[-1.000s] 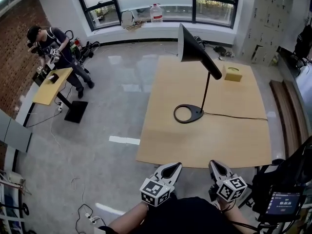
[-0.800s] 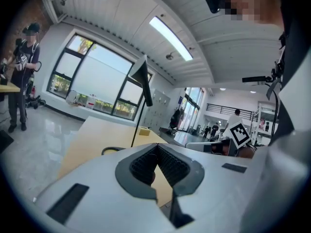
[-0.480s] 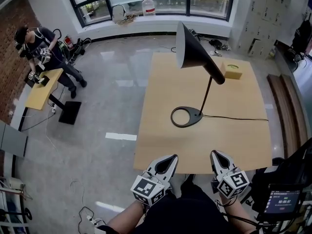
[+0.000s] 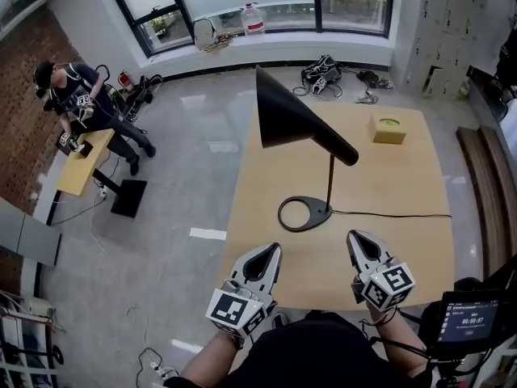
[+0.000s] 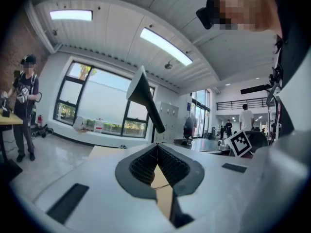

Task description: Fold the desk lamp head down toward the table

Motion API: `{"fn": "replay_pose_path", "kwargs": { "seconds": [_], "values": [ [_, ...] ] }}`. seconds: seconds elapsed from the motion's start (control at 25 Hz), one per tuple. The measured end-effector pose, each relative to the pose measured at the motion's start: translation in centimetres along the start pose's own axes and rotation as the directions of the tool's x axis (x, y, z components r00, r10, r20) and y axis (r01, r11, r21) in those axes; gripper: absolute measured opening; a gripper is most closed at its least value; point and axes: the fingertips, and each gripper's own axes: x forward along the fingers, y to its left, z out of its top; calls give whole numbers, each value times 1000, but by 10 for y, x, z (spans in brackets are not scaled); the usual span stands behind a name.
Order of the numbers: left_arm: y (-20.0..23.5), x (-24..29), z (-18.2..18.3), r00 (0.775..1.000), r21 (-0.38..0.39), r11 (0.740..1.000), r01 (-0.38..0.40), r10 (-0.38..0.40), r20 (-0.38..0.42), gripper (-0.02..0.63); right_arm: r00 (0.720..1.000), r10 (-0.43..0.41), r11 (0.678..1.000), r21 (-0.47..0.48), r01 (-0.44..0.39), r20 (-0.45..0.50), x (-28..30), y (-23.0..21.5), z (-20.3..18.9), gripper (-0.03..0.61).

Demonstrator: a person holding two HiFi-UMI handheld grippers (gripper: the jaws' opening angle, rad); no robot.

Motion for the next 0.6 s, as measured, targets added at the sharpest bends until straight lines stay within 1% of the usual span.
{"fn": "replay_pose_path", "kwargs": {
  "seconds": [0.08,0.2,0.32,0.48,0.6],
  "values": [
    [-1,24,11,999,39,999,-23,22,24,5,1000,14,1000,14,-14,22,9,-27,10,5],
    [-4,33,34,997,79,996,-43,38,73,5,997,37,997,63,-41,62,15,-40,24,5],
    [-4,38,65,991,104,993,-50,37,126,5,994,63,995,77,-70,90,26,-41,41,5],
    [-2,37,100,984,156,986,-66,38,176,5,990,93,990,95,-103,106,39,-31,57,5],
    [4,39,120,977,188,978,-87,46,210,5,987,89,988,112,-104,134,49,-27,69,5]
  ]
}}
